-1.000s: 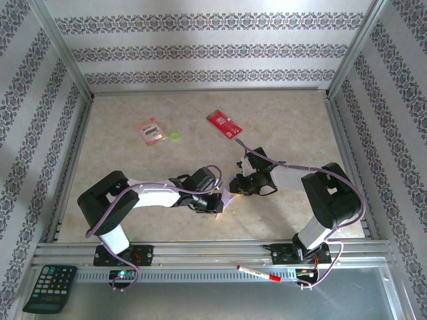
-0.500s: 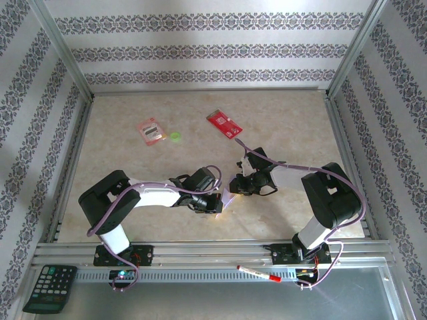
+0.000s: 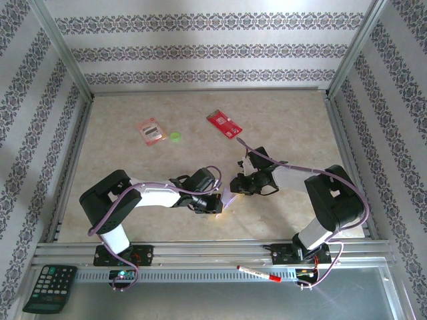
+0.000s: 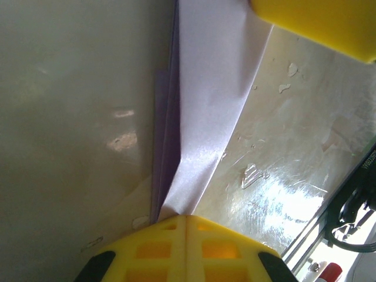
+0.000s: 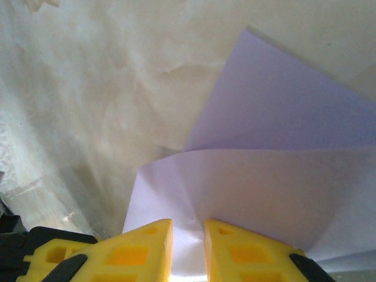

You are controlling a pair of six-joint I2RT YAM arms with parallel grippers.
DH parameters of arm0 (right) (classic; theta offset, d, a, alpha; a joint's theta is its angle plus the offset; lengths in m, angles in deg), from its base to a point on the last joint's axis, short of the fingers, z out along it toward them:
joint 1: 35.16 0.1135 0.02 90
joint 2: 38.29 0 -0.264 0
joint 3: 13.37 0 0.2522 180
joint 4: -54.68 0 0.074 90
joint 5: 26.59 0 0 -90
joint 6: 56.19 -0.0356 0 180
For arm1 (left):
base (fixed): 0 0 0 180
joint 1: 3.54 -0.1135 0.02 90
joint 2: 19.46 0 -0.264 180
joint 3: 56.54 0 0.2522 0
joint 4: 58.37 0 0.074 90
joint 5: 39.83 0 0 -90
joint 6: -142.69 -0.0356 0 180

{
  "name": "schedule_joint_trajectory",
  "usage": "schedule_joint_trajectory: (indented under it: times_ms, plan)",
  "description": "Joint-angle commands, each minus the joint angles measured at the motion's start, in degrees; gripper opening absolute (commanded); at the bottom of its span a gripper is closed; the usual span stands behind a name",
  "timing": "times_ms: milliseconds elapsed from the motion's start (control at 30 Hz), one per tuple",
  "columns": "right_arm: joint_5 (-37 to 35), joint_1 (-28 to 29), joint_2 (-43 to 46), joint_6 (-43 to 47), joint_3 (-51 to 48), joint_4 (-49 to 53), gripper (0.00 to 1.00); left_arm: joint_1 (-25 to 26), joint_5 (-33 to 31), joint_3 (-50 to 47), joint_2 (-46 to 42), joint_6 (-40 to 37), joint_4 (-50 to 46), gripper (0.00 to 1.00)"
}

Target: Fold a paper plane with a square sheet of paper (pick it up from the middle)

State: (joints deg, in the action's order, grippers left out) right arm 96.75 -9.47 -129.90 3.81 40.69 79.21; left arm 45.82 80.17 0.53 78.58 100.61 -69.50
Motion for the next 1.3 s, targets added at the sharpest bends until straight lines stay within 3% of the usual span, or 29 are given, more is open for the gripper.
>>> schedule_joint_trajectory:
  times_ms: [0, 500, 1267]
  plan:
    - [0.9, -0.2, 2.4, 0.1, -0.7, 1.1, 0.22, -0.9, -1.4, -2.0, 1.8, -1.1, -1.2, 0.00]
    - [3.4, 6.0, 4.6, -6.5, -4.3, -4.3, 0.22, -1.2, -1.6, -2.4, 2.3, -1.1, -1.1, 0.00]
    - [8.8, 7.5, 3.6, -17.7, -9.8, -14.8, 0.19, -1.4, -1.7, -3.2, 2.5, -1.0, -0.3, 0.00]
